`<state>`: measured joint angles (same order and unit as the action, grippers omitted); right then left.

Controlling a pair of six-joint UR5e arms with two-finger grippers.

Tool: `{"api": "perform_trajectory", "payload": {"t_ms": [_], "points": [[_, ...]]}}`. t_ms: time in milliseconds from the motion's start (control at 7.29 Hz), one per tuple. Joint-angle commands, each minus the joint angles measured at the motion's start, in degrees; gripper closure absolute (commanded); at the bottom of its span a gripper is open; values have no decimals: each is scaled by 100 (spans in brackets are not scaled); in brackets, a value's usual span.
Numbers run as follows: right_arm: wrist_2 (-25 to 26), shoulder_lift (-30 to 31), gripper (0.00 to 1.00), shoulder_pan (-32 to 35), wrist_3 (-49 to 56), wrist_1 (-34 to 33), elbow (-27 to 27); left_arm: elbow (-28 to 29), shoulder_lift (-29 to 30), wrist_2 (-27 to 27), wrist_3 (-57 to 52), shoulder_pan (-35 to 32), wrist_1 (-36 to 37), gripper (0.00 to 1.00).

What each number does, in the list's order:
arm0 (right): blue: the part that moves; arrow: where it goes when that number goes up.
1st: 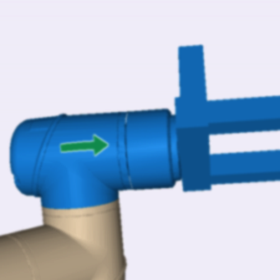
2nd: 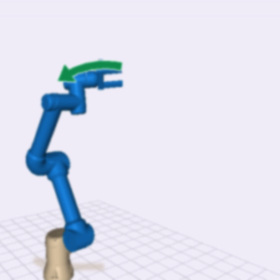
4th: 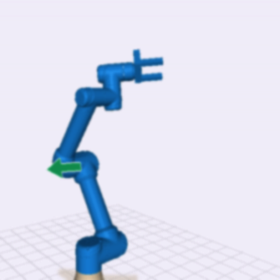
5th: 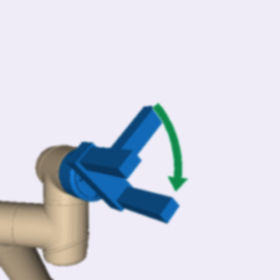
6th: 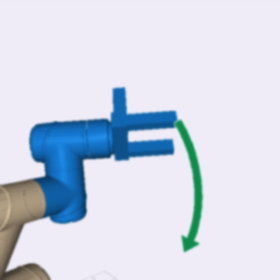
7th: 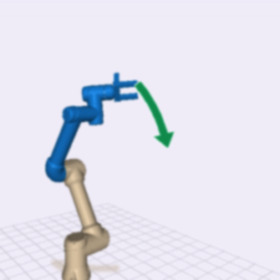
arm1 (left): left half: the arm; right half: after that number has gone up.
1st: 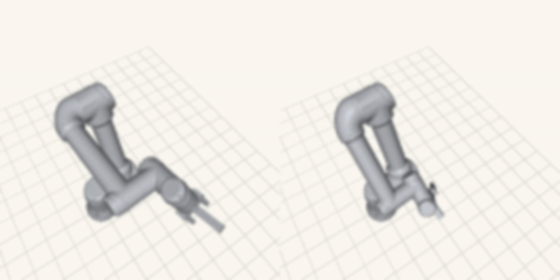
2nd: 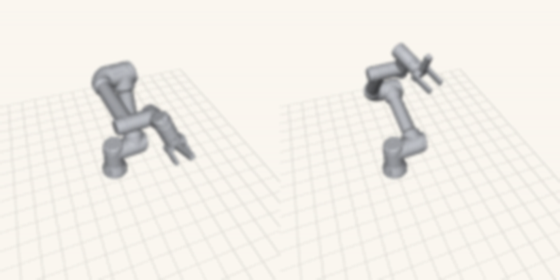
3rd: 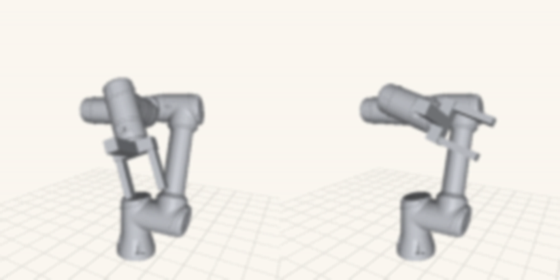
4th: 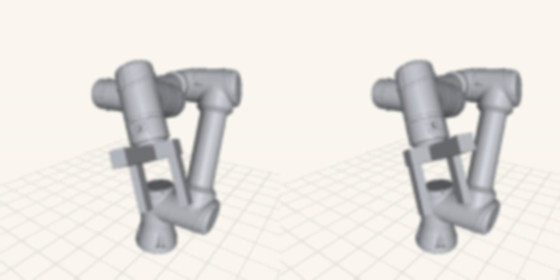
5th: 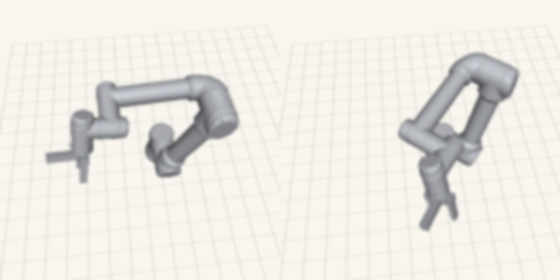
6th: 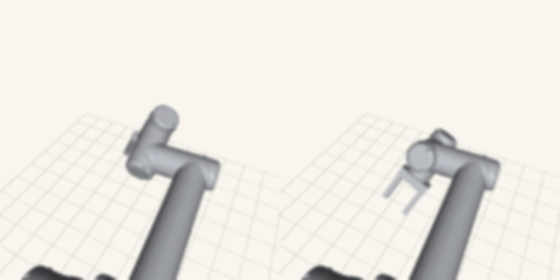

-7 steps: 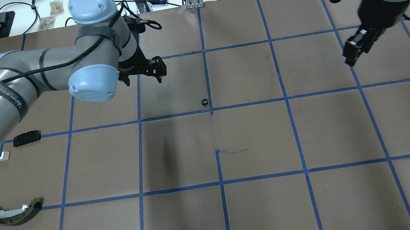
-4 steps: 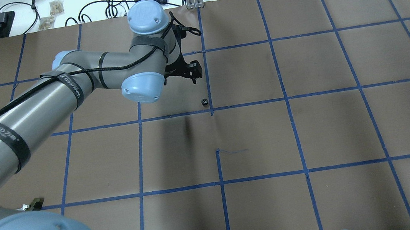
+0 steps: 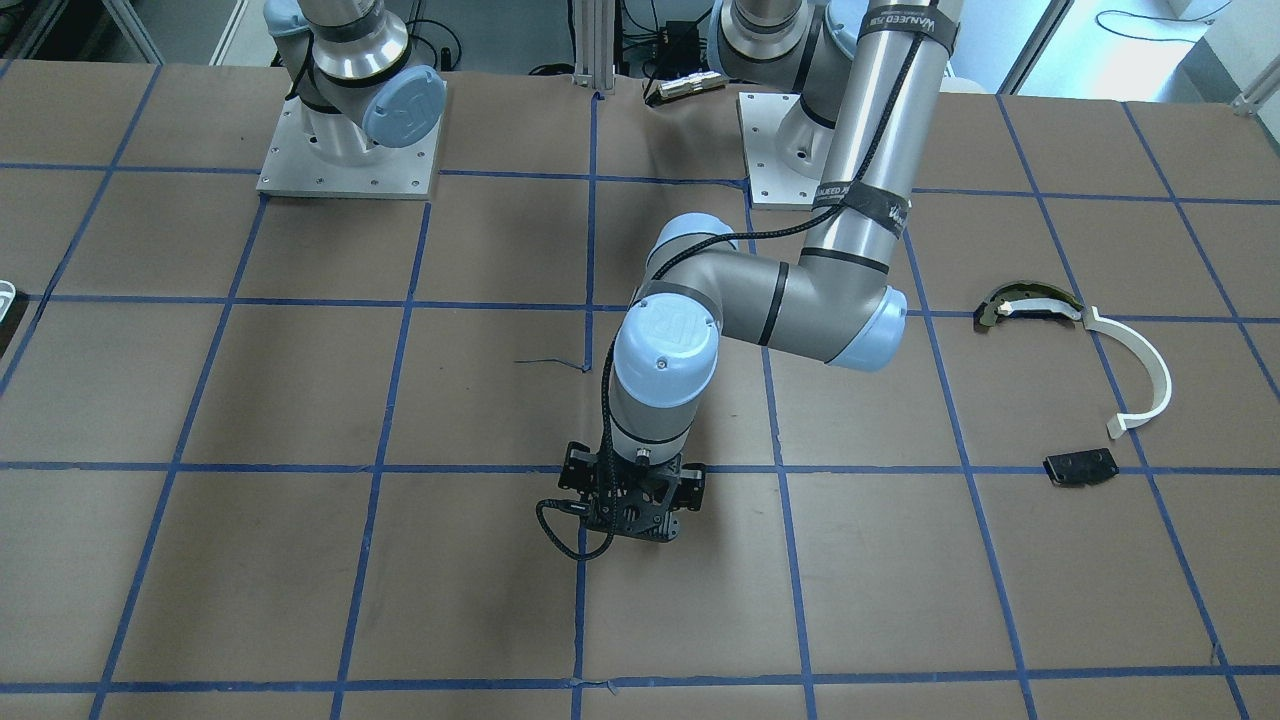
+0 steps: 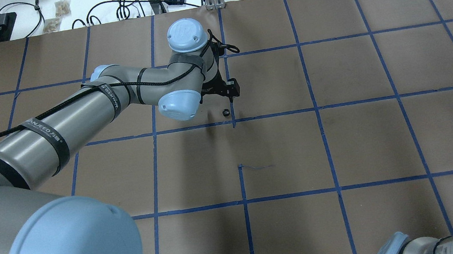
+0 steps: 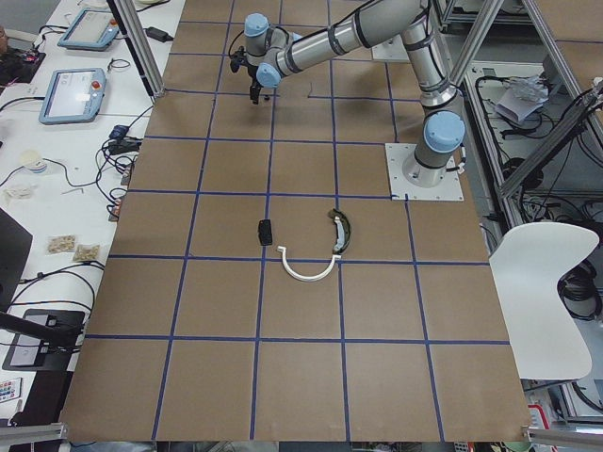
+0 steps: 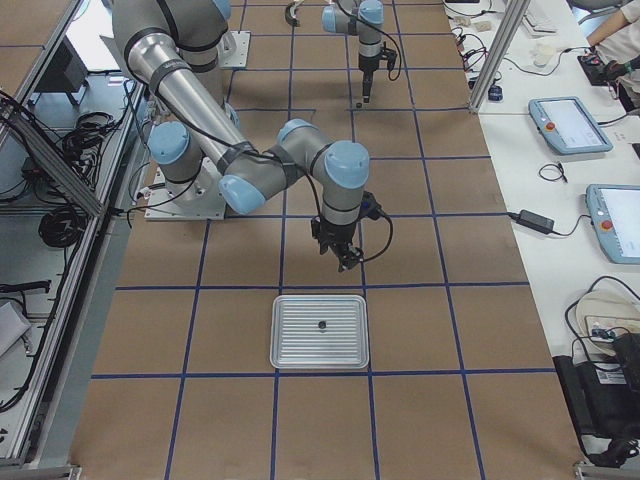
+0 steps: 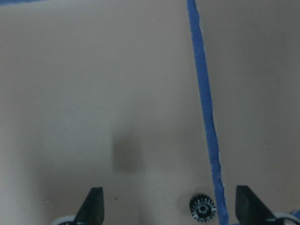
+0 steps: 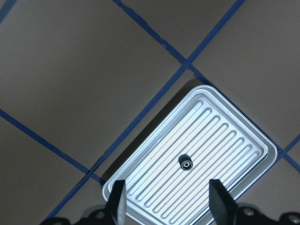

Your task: Place bearing gear from tray to pile

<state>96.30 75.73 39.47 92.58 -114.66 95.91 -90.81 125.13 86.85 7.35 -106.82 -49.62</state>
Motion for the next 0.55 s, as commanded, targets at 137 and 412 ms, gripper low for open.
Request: {"api": "perform_trajectory", "payload": {"t_ms": [137, 412], "points": [[-382, -1146, 24, -755, 1023, -1004, -3, -69, 21, -115, 21, -41, -170, 0], [-384, -1393, 24, -792, 1051, -1128, 15, -69, 29, -246, 30, -32, -215, 2]]}}
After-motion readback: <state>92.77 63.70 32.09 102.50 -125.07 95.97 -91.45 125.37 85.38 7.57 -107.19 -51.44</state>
